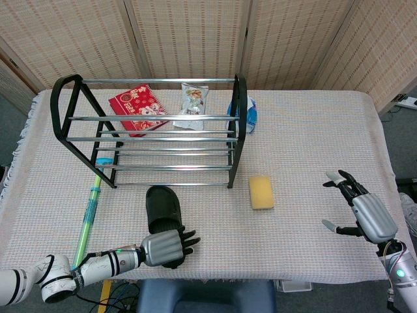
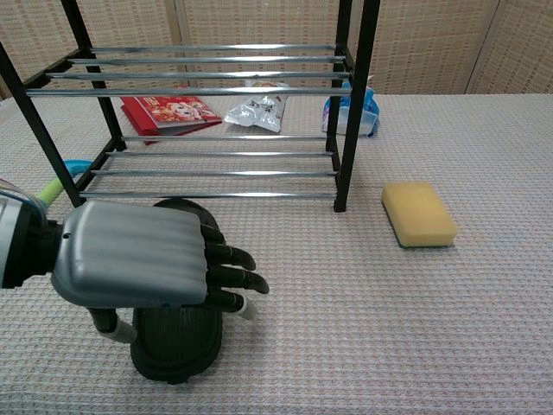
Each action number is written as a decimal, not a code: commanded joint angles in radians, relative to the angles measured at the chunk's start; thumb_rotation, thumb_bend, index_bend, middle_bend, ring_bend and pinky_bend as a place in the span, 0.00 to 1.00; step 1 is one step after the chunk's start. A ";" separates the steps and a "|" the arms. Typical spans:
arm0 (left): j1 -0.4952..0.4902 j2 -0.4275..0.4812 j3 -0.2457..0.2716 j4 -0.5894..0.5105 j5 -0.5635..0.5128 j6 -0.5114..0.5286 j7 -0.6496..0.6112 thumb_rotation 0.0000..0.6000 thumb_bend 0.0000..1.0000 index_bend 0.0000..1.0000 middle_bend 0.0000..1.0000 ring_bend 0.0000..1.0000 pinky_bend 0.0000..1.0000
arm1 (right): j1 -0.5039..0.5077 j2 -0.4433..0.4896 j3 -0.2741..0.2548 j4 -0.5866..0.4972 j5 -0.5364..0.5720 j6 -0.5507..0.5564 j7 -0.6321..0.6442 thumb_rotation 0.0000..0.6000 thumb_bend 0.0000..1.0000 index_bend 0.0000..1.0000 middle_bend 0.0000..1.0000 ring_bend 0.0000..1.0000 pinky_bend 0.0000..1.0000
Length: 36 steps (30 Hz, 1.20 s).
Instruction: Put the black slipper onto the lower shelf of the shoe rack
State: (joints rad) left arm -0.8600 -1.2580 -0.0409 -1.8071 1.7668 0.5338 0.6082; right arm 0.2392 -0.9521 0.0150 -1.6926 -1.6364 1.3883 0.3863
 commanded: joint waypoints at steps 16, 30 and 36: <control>-0.006 -0.019 0.023 0.000 -0.182 -0.032 0.184 1.00 0.17 0.22 0.09 0.11 0.28 | -0.010 0.003 -0.001 0.001 0.005 0.005 0.013 1.00 0.20 0.04 0.24 0.07 0.18; -0.033 -0.046 0.086 0.039 -0.058 0.075 0.009 1.00 0.17 0.59 0.41 0.37 0.44 | -0.015 0.001 0.003 0.001 0.010 0.007 0.010 1.00 0.20 0.04 0.24 0.07 0.18; -0.036 -0.043 0.134 0.070 0.063 0.184 -0.105 1.00 0.17 0.65 0.61 0.54 0.67 | -0.015 0.001 0.005 -0.001 0.009 0.008 0.006 1.00 0.20 0.04 0.24 0.07 0.18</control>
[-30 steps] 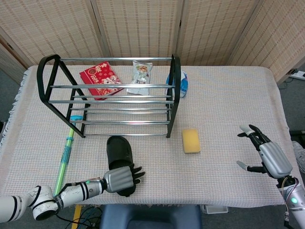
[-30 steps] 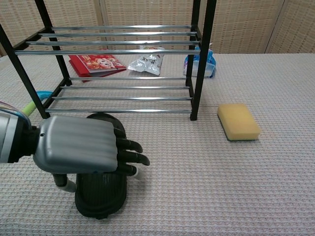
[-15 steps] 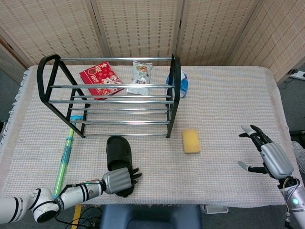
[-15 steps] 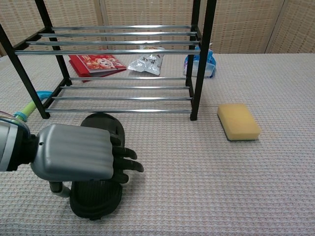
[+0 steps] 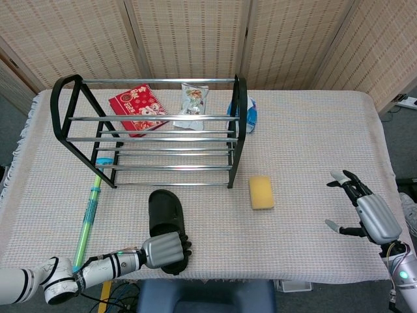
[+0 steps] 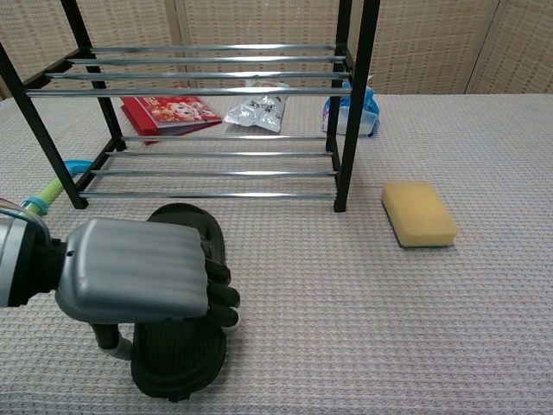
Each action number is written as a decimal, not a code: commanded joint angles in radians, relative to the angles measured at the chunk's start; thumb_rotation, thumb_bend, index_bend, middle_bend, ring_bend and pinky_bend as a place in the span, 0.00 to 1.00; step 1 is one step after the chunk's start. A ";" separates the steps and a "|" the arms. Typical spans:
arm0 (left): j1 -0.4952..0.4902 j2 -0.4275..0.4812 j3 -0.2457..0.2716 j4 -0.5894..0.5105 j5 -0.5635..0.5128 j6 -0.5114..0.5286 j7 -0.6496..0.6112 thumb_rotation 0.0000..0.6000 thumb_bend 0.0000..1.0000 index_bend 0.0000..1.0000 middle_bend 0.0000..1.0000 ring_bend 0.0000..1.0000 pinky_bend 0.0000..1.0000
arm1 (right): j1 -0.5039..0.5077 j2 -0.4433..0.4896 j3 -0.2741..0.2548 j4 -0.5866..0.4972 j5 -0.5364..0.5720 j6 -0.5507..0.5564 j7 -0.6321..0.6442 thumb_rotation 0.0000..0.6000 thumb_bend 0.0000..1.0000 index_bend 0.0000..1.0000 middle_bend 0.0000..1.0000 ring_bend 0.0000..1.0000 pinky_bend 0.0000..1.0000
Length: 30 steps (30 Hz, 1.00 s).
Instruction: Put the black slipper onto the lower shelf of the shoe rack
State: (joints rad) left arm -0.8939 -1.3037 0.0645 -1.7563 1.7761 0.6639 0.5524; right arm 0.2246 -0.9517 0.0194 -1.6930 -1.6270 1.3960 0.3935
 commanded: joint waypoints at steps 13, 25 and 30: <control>0.060 0.073 0.042 -0.037 0.108 0.177 0.062 1.00 0.17 0.70 0.64 0.55 0.70 | -0.007 0.003 0.003 -0.018 0.000 0.010 -0.023 1.00 0.20 0.04 0.24 0.07 0.18; 0.063 0.061 -0.036 -0.013 0.049 0.166 0.152 1.00 0.17 0.71 0.64 0.55 0.70 | -0.011 0.007 0.006 -0.022 0.001 0.014 -0.026 1.00 0.20 0.04 0.24 0.07 0.18; 0.025 0.013 -0.077 0.078 0.020 0.124 0.160 1.00 0.17 0.71 0.64 0.53 0.70 | -0.014 0.007 0.005 -0.017 0.002 0.015 -0.021 1.00 0.20 0.04 0.24 0.07 0.18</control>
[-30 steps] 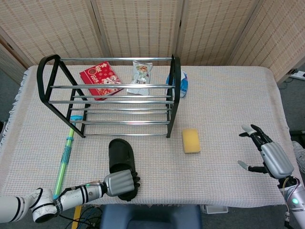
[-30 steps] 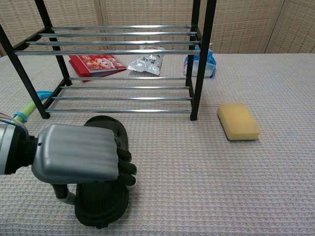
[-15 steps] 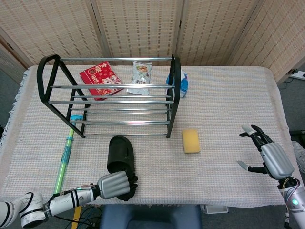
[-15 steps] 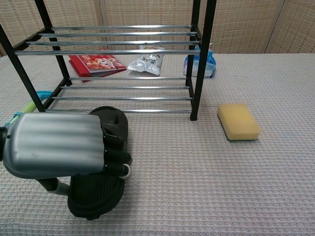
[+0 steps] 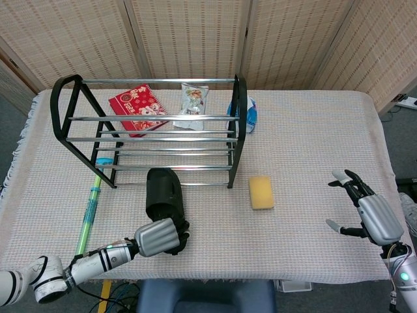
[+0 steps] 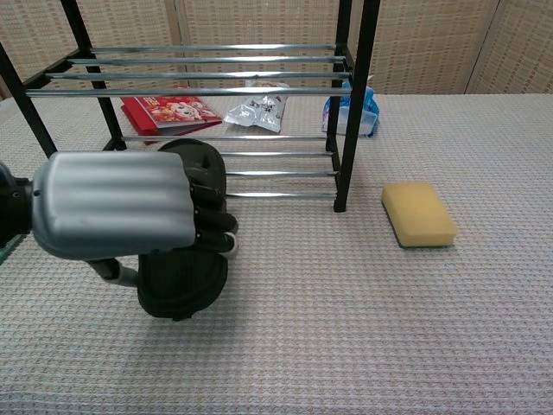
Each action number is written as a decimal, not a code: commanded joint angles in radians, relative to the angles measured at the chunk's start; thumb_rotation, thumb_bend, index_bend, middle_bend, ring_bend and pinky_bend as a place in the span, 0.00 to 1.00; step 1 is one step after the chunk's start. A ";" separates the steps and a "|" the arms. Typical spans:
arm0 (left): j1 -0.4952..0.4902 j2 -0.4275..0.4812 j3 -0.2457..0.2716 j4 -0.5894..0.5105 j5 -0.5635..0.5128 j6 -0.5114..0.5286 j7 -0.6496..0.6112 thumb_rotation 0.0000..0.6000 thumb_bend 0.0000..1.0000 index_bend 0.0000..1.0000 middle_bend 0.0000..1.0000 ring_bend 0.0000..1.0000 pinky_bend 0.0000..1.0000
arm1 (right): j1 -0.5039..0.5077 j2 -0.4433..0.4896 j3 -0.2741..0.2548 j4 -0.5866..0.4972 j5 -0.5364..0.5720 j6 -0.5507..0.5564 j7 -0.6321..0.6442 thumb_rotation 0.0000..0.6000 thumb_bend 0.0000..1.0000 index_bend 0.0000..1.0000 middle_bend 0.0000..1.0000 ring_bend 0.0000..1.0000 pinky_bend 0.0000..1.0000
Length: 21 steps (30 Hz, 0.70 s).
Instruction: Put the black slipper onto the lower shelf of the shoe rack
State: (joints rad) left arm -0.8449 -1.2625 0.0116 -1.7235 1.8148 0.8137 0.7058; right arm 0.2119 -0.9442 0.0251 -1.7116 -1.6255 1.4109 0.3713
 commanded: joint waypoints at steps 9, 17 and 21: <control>-0.080 -0.084 -0.057 0.160 -0.052 -0.076 -0.011 1.00 0.17 0.70 0.63 0.52 0.69 | -0.008 0.000 -0.001 0.009 0.004 0.005 0.009 1.00 0.20 0.04 0.24 0.07 0.18; -0.115 -0.112 -0.076 0.237 -0.083 -0.085 -0.061 1.00 0.17 0.70 0.62 0.51 0.69 | -0.014 0.000 -0.002 0.017 0.004 0.012 0.019 1.00 0.20 0.04 0.24 0.08 0.18; -0.128 -0.121 -0.085 0.268 -0.104 -0.091 -0.073 1.00 0.17 0.69 0.62 0.51 0.69 | -0.019 0.002 -0.003 0.018 0.003 0.017 0.019 1.00 0.20 0.04 0.24 0.08 0.18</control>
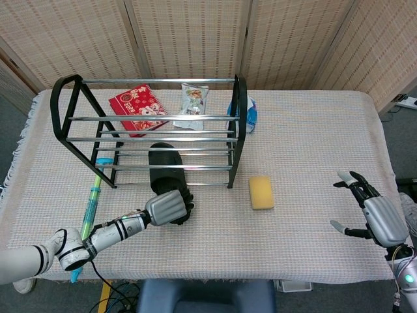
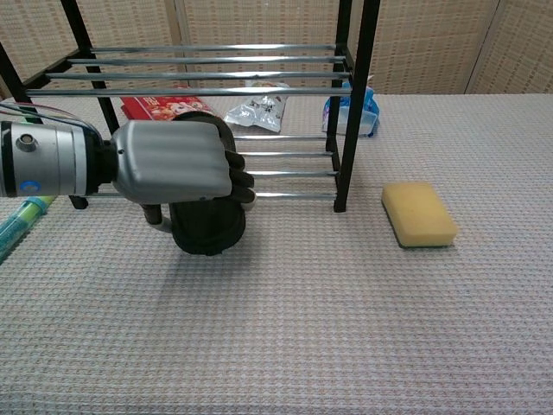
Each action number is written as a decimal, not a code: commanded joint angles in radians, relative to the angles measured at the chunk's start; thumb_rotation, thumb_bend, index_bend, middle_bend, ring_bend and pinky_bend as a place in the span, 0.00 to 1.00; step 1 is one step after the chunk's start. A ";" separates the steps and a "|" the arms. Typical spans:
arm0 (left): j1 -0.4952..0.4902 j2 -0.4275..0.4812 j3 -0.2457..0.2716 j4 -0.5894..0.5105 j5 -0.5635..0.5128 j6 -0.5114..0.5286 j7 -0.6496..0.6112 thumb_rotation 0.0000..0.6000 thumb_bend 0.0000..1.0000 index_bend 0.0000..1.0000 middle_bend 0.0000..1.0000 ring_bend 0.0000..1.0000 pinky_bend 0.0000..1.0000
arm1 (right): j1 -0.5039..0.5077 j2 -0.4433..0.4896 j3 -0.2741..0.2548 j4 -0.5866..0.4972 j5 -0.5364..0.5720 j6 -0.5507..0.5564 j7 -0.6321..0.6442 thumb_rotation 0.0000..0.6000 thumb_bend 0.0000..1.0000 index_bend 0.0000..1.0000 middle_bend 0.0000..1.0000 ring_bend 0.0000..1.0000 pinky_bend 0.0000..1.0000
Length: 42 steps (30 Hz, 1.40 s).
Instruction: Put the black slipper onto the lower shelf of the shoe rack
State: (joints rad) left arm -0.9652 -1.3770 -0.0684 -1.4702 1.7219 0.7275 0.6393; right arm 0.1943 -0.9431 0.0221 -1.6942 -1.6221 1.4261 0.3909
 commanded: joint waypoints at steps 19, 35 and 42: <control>-0.040 -0.070 -0.013 0.165 -0.094 -0.017 0.029 1.00 0.17 0.57 0.48 0.35 0.62 | -0.009 0.004 0.001 -0.003 0.001 0.006 -0.006 1.00 0.20 0.04 0.24 0.08 0.18; -0.027 -0.054 -0.019 0.092 -0.274 -0.054 0.249 1.00 0.17 0.26 0.18 0.14 0.44 | -0.019 0.004 0.001 0.002 0.000 0.017 0.000 1.00 0.20 0.04 0.25 0.09 0.18; -0.011 -0.026 -0.005 0.026 -0.355 -0.034 0.340 1.00 0.17 0.23 0.16 0.12 0.38 | -0.020 0.004 0.001 0.006 -0.001 0.018 0.002 1.00 0.20 0.04 0.25 0.09 0.18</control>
State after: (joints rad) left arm -0.9826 -1.4132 -0.0789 -1.4223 1.3939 0.6872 0.9499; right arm 0.1742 -0.9395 0.0233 -1.6886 -1.6234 1.4442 0.3932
